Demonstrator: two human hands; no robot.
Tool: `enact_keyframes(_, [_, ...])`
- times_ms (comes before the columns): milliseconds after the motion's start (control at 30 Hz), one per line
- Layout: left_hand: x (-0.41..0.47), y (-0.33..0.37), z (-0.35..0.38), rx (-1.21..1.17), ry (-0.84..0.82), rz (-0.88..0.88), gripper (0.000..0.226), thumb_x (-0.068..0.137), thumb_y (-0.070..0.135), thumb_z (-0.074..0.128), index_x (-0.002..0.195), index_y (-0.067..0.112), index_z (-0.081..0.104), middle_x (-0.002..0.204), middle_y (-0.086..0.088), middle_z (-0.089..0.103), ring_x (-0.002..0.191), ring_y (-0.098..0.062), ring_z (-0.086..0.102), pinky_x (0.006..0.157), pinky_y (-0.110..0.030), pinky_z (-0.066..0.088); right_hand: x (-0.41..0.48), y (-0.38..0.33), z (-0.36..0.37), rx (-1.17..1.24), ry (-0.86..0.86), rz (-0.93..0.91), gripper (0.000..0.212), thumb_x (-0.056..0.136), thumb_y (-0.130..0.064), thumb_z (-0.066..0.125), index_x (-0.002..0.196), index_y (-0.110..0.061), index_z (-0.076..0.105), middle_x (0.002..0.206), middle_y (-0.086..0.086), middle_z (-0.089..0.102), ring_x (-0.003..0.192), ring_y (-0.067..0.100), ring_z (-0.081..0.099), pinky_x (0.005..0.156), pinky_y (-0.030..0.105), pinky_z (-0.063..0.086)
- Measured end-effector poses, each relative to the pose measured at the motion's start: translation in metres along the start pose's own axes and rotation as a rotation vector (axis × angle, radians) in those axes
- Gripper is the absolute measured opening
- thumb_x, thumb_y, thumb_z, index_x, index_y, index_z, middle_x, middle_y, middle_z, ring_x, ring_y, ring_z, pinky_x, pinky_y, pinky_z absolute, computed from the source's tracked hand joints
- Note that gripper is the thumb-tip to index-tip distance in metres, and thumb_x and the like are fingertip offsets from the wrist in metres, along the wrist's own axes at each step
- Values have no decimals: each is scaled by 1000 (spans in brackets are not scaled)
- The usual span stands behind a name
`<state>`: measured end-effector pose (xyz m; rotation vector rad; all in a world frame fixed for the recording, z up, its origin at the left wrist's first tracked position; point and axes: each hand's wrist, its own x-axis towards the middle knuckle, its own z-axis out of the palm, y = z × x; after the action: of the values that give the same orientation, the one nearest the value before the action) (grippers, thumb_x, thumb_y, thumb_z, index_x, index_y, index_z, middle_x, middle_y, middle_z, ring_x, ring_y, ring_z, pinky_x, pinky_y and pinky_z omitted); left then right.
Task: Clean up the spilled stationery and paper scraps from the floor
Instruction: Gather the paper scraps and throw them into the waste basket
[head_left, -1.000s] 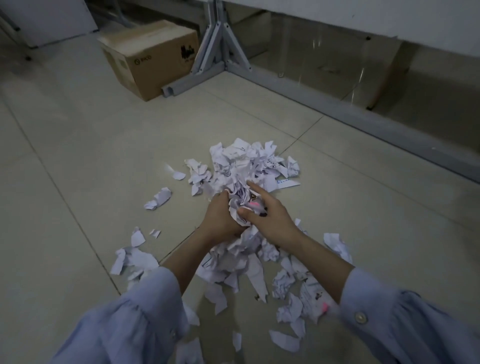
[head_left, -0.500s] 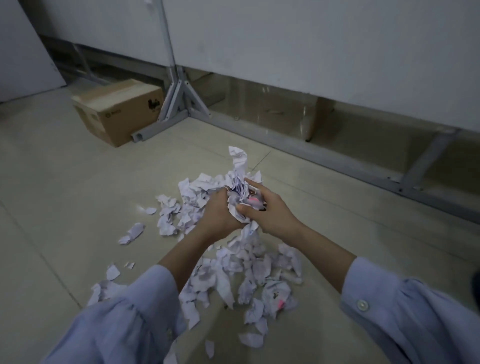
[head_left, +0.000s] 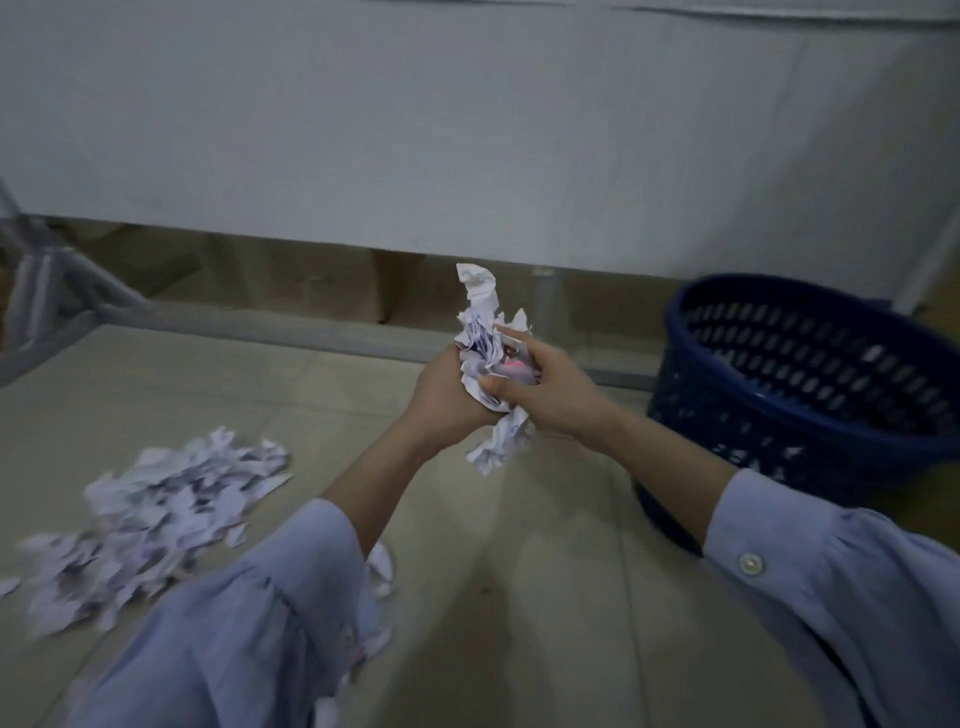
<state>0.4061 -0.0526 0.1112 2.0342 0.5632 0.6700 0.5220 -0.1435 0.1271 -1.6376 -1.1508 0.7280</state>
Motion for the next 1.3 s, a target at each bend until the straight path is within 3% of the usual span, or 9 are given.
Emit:
enact_keyframes(200, [50,77,63,0,-146,218,37,67,29,72,103,22,68,98,6,73,94,-1,66,81,-23,53,-33,-12,-103,-62,215,-24,67,84,-24,71,144,-21,41,139,-1,54,121,10,55,105,36,45])
enact_keyframes(367, [82,138,106,-2,-213,325,28,69,28,72,94,17,68,86,6,71,80,3,65,66,-12,48,-56,-26,-175,-102,351,-26,68,82,-32,73,142,-31,43,139,-2,54,120,9,56,101,33,48])
enact_keyframes(533, [100,157,153,106,-289,347,32,58,47,63,86,32,65,82,12,68,83,-3,65,67,-18,48,-77,-13,-211,-106,444,45,61,87,-25,69,142,-26,44,129,-3,61,105,6,62,68,9,51])
enact_keyframes(700, [112,155,203,191,-396,338,26,65,37,62,79,15,66,77,-2,69,76,-19,64,68,-42,52,-94,18,-235,-89,502,119,61,89,-23,67,144,-24,41,132,-6,58,111,3,58,81,9,50])
enact_keyframes(800, [112,150,220,219,-409,292,18,80,27,60,81,9,61,75,-4,60,68,-16,54,67,-37,46,-99,32,-239,-98,478,167,58,90,-24,65,143,-22,41,133,-8,55,118,6,54,86,9,46])
enact_keyframes(867, [114,146,227,231,-375,258,24,88,21,60,102,3,58,91,-4,56,77,-11,51,70,-30,40,-100,42,-240,-96,471,201,44,93,-22,60,136,-22,49,125,-5,60,111,7,58,89,15,47])
enact_keyframes(1000, [115,146,233,290,-356,183,62,83,16,65,133,1,33,130,-19,42,115,-30,44,84,-24,34,-98,49,-242,-120,512,284,31,96,-20,54,127,-21,57,110,0,67,98,13,63,81,20,50])
enact_keyframes(1167, [111,149,232,472,-420,216,55,86,10,60,133,4,34,137,-21,31,120,-32,38,90,-26,36,-94,51,-244,-167,566,387,48,93,-18,58,138,-23,45,122,-7,52,103,12,54,83,23,46])
enact_keyframes(1300, [105,147,226,576,-390,293,62,83,14,63,138,9,35,142,-17,26,114,-36,49,92,-41,47,-92,53,-243,-207,641,377,46,91,-14,60,135,-24,50,122,-4,51,98,10,54,81,22,45])
